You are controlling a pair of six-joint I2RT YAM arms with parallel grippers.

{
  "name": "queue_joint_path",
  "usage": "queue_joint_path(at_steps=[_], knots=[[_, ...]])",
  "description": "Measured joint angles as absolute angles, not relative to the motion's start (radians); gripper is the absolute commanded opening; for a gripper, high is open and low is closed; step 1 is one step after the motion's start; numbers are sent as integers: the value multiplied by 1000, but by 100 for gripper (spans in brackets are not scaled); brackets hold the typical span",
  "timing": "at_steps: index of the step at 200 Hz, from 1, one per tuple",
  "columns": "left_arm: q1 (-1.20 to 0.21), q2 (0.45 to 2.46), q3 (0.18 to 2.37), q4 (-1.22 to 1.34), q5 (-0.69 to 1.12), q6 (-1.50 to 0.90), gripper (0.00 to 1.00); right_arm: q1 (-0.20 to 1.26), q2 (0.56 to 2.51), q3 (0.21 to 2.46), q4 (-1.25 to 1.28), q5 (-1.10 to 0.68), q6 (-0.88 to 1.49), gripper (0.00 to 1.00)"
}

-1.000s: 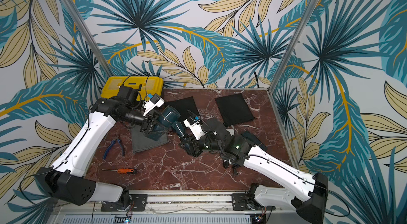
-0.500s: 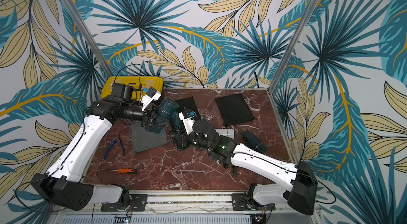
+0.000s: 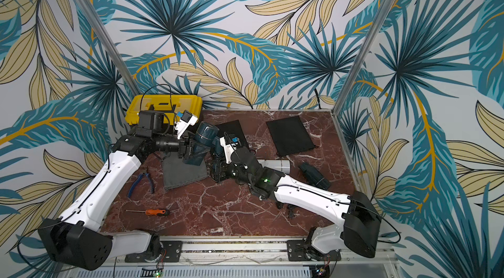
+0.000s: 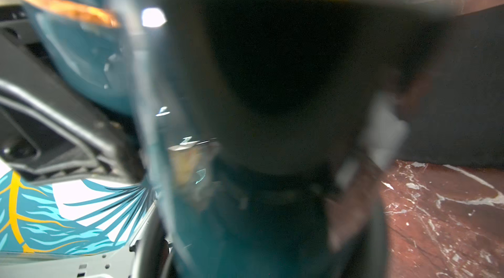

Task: Pack away hair dryers
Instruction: Fold the hair dryer.

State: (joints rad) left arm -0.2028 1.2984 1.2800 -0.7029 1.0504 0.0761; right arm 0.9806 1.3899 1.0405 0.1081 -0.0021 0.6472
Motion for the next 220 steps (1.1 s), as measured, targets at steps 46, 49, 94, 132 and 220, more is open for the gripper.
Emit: queue_joint_path(at_steps=[46,49,94,132,220], knots=[[-211,1299,1279,-682,1124,7,0,1002,1340,1052,71,9,599,59],[-212,1299,1279,-682,1135,5,0,1007,1330,1053,60,8,588,60],[-220,1298,1279,-692,1246,-14,0,1034,1155,1053,-113,0,504,65],[-214,1298,1280,-741,1278,12,0,1028,1015,1040,-199,-16,485,65],[-214,1298,1280,-759,1306,18,0,1023,1076,964,-109,-118,525,50]])
